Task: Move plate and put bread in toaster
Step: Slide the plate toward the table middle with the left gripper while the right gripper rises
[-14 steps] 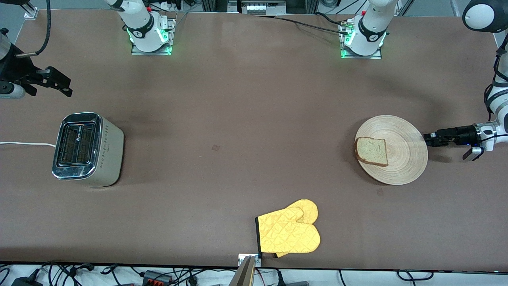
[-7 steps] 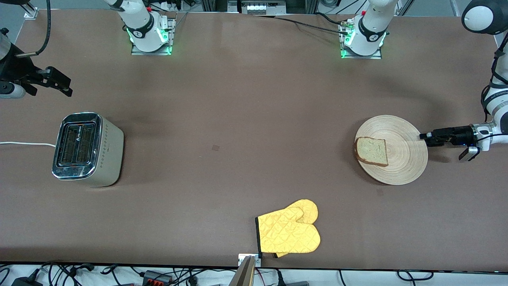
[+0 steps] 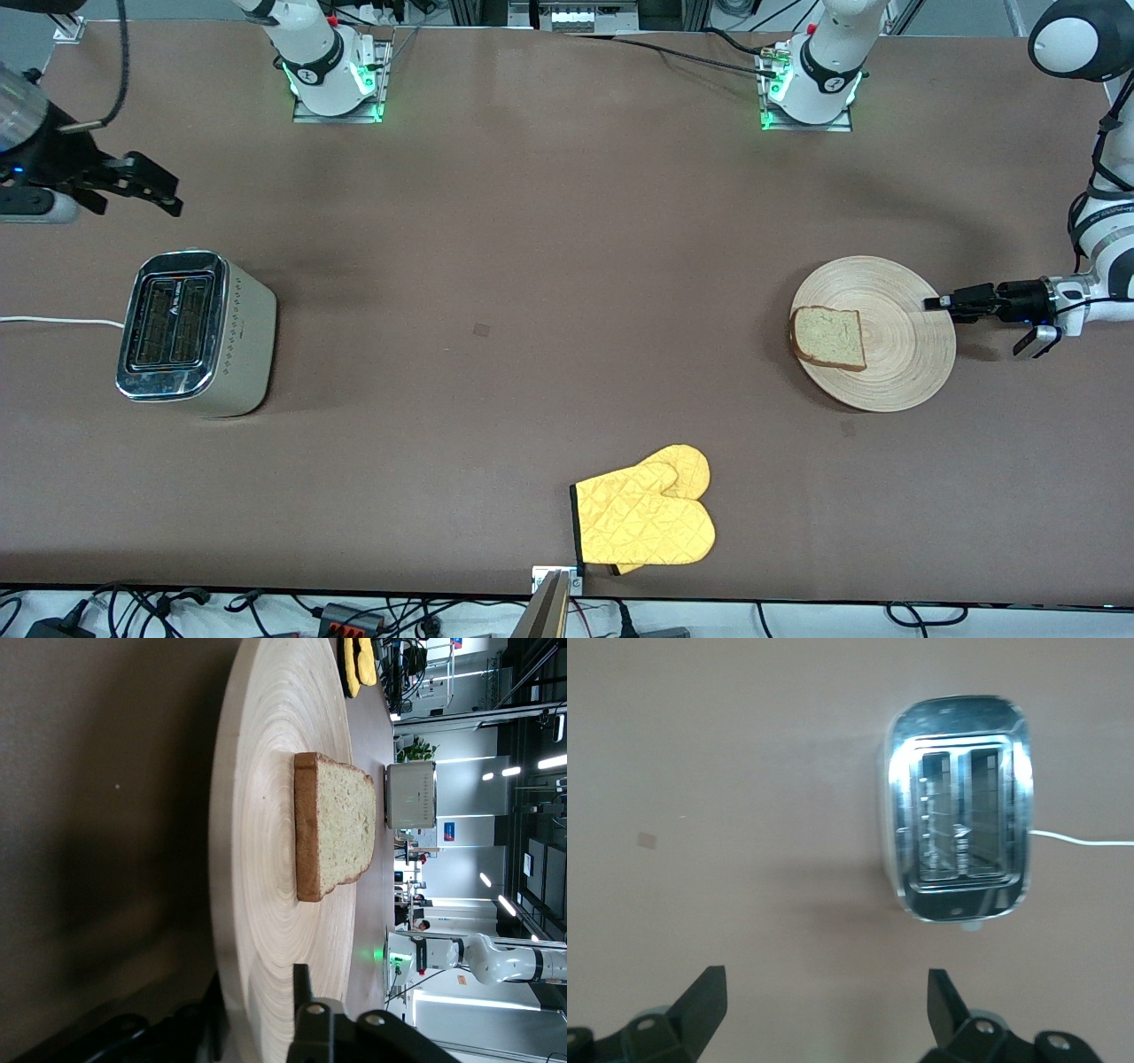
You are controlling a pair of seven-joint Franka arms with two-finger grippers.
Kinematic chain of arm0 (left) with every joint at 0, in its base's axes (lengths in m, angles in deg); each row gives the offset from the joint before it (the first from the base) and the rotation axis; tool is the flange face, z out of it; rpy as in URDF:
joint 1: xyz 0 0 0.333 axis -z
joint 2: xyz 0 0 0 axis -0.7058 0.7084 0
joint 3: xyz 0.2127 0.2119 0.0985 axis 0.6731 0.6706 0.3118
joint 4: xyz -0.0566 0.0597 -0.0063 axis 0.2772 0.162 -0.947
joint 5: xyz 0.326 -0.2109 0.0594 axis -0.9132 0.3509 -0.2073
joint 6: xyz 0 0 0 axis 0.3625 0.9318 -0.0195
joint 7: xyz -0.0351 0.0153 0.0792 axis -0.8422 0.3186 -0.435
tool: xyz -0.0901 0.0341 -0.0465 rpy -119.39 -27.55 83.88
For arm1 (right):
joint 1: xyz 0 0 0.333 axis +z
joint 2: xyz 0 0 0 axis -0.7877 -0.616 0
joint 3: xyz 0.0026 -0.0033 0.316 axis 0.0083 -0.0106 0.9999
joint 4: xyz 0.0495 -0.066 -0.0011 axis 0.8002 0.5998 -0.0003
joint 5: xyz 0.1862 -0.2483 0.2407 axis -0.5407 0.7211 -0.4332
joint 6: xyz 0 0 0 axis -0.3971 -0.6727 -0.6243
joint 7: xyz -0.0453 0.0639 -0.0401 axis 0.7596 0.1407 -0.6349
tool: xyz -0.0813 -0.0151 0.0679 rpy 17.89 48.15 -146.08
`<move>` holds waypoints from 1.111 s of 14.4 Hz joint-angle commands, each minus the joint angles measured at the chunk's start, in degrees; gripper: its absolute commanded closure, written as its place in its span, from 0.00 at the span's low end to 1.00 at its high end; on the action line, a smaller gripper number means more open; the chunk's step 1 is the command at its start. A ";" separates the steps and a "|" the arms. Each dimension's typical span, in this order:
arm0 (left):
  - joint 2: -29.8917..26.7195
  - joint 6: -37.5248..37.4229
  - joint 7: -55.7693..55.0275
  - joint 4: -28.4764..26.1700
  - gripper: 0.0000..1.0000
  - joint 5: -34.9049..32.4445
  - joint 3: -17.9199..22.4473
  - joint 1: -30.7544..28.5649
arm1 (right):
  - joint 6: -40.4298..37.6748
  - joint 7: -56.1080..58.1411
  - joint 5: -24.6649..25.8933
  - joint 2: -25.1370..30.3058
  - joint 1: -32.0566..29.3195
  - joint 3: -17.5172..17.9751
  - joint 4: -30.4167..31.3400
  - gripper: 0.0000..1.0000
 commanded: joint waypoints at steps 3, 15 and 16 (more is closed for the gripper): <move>-0.19 -1.55 1.10 0.83 0.99 -0.59 -0.22 0.10 | 5.95 -11.52 -0.14 -4.43 11.70 -0.15 -0.03 0.00; -9.93 -7.09 -21.47 1.27 0.99 2.73 -0.31 12.12 | 12.92 -14.52 -2.87 -9.01 15.41 -0.15 -0.29 0.00; -11.17 -5.52 -23.23 0.92 0.99 4.23 -0.31 14.14 | 12.92 -14.52 -2.87 -9.01 15.32 -0.15 -0.64 0.00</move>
